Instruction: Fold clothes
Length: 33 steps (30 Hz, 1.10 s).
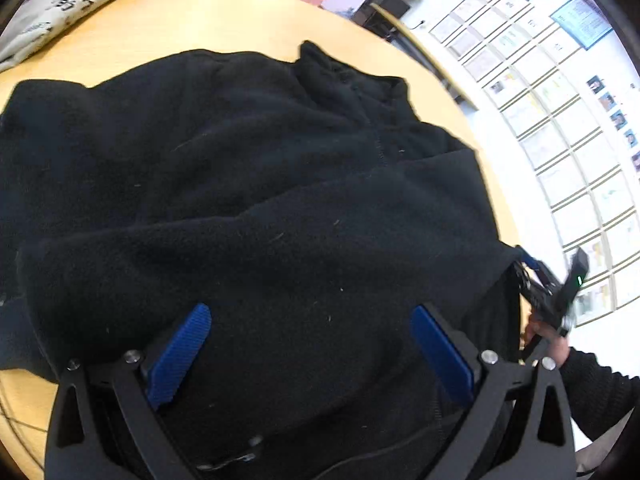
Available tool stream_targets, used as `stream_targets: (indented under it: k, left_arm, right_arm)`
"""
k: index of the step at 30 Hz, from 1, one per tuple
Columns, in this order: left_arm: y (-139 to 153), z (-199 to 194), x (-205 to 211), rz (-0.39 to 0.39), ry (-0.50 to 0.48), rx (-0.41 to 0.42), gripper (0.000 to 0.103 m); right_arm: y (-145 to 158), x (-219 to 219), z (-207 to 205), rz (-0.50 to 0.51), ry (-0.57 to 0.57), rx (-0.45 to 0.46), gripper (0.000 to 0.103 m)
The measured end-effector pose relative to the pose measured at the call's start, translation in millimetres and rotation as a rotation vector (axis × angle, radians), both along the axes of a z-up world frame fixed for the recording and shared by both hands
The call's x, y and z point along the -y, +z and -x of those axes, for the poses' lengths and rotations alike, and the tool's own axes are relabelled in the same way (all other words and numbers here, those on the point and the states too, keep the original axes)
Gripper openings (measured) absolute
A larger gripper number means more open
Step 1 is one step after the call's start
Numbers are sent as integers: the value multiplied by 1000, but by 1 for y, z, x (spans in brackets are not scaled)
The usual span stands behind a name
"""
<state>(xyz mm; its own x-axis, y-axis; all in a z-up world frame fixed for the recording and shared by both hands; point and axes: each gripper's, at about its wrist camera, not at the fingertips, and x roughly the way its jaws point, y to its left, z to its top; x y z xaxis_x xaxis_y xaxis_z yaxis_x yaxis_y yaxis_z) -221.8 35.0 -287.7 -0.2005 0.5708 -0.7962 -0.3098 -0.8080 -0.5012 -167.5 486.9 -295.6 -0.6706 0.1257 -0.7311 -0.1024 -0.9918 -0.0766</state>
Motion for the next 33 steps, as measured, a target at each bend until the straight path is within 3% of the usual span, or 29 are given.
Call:
stream_targets:
  k: [2,3,6,9,13,14,16,17,20,21,22,23,24,25,30,32,33]
  left_arm:
    - [-3,-1,-8,1,-8,-12,103]
    - [-3,-2,-12,15,-6,-24,103]
    - [-6,-4,-11,30,-4,-52,103]
    - [-7,-6,-4,4,-11,-51,103]
    - [-7,-5,-4,3,-31,-46,103]
    - [-7,-5,-5,10,-35,-48,103]
    - [-6,-5,-6,15,-27,-47,103]
    - [-6,-5,-5,13,-18,-45,103]
    - [-7,-4,-1,-8,0,-41,103]
    - [-7,-5,0,-13,3,-42,103]
    - [-7,-5,1,-16,4,-45,103]
    - [-7,-5,1,-18,5,-48,103]
    - [-7,-6,2,-25,6,-52,103]
    - [-8,-6,4,-35,6,-57,103]
    - [-9,-3,10,-84,10,-53,103]
    - [-9,-1,9,-76,2,-51,103]
    - [-8,-1,9,-71,-5,-49,103]
  right_arm:
    - [-2,-20,11,89,-85,9,61]
    - [-9,-23,18,103,-90,58,62]
    - [-11,-10,24,50,-12,188,61]
    - [25,-7,27,100,46,144,62]
    - [82,-3,67,243,103,12,93]
    - [76,9,97,287,152,44,93]
    - [63,33,157,376,252,111,84]
    - [54,55,178,375,296,124,81]
    - [2,73,231,303,279,233,74]
    - [-15,79,249,279,273,269,68]
    - [-20,71,251,241,236,260,60]
    - [-24,63,252,203,199,250,60]
    - [-29,55,254,165,162,240,41]
    - [-28,47,247,115,137,220,37]
    - [-28,10,221,109,19,179,37]
    - [-25,18,222,48,0,187,39]
    - [-21,25,222,12,-13,192,45]
